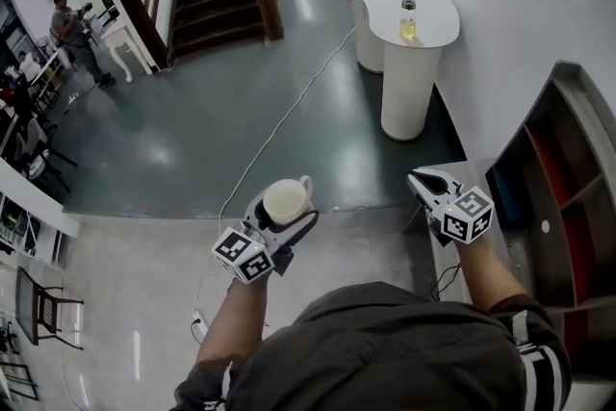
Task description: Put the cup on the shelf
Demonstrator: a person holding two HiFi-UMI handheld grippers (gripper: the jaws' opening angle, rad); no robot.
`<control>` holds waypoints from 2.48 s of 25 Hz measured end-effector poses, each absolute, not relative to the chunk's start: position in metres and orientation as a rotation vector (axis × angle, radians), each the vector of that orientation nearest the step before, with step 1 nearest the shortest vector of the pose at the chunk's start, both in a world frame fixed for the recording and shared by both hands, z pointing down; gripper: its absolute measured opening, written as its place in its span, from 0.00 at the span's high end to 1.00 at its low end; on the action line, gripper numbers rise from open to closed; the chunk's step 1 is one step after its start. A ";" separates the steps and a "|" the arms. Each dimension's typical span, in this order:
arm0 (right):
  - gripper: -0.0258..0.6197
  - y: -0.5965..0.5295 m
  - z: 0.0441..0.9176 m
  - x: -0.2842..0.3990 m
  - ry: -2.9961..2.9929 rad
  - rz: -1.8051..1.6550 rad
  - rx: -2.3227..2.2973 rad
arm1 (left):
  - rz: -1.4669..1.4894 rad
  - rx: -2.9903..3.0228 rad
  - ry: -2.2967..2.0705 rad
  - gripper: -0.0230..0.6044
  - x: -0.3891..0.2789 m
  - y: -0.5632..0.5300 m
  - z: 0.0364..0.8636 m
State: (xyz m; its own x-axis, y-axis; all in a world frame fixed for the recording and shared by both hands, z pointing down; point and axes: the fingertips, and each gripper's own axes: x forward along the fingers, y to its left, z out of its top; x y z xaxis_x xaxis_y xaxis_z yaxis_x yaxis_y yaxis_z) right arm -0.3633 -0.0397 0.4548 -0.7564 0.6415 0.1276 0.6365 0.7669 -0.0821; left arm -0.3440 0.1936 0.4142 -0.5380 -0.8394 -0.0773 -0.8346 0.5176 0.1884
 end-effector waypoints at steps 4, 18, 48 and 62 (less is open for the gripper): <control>0.97 -0.057 0.452 -0.360 -2.852 0.057 -0.932 | -0.318 1.602 -2.652 0.27 -0.356 0.171 0.410; 0.97 -0.211 0.457 -0.267 -2.980 0.119 -0.344 | -0.264 2.212 -2.150 0.27 -0.339 -0.048 0.397; 0.97 -0.391 0.488 0.103 -2.863 0.282 0.944 | -0.149 2.857 -1.144 0.27 -0.034 -0.456 0.423; 0.97 -0.409 0.508 0.158 -2.823 0.354 1.056 | -0.019 2.837 -1.273 0.27 0.005 -0.536 0.443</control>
State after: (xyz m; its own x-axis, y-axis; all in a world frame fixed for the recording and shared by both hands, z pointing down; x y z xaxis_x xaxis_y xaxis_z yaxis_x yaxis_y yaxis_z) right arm 0.1583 -0.4092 0.5080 -0.7529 -0.6330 0.1799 -0.6579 0.7314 -0.1796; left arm 0.0048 -0.5361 0.4431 0.6650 -0.7468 0.0018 -0.7464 -0.6646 0.0340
